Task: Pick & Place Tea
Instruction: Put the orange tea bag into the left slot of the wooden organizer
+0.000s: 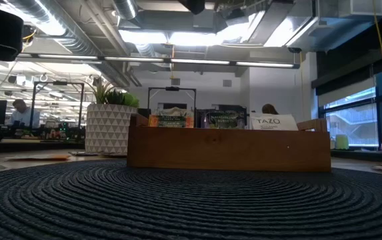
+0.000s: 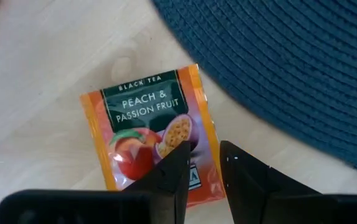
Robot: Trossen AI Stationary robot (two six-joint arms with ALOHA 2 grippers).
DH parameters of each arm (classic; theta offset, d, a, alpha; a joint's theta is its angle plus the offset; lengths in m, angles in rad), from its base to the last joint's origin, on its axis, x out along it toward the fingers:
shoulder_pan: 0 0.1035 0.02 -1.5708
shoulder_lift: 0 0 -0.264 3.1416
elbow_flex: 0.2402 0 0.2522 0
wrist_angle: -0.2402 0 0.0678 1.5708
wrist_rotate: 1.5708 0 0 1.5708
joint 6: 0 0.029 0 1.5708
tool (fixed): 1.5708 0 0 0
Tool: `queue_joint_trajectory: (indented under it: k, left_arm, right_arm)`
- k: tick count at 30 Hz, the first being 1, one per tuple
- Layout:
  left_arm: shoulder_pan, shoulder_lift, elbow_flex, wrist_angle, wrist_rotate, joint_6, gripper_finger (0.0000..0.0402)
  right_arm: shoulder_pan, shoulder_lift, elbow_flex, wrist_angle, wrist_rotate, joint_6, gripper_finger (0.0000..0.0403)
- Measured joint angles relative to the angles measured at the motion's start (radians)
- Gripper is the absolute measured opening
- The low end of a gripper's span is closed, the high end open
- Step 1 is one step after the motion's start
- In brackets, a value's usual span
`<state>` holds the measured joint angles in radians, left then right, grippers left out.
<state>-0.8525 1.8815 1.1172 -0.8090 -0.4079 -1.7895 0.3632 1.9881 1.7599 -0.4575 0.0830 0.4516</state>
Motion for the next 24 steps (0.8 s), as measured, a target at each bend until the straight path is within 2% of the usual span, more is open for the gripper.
queue_joint_trajectory:
  k: [7, 12, 14, 16, 19, 24]
  left_arm:
    - [-0.045, 0.011, 0.002, 0.116, -0.034, -0.092, 0.0084]
    - [-0.09, 0.021, 0.003, 0.327, 0.038, 0.038, 0.0084]
    - [-0.109, 0.033, 0.003, 0.368, 0.035, 0.086, 0.0084]
    - [-0.126, 0.04, 0.003, 0.385, 0.002, 0.117, 0.0084]
    - [-0.142, 0.031, 0.0, 0.387, -0.041, 0.119, 0.0084]
    - [-0.157, -0.036, -0.001, 0.377, -0.029, 0.157, 0.0084]
  right_arm:
    - [0.057, 0.001, 0.0, -0.012, 0.037, 0.015, 0.0151]
    - [0.094, 0.027, 0.0, 0.025, 0.144, 0.012, 0.0159]
    - [0.107, 0.057, 0.0, 0.083, 0.17, 0.014, 0.0159]
    - [0.113, 0.095, 0.0, 0.15, 0.156, 0.027, 0.0159]
    - [0.113, 0.169, 0.0, 0.251, 0.079, 0.068, 0.0155]
    - [0.102, 0.269, -0.001, 0.338, 0.018, 0.089, 0.0148]
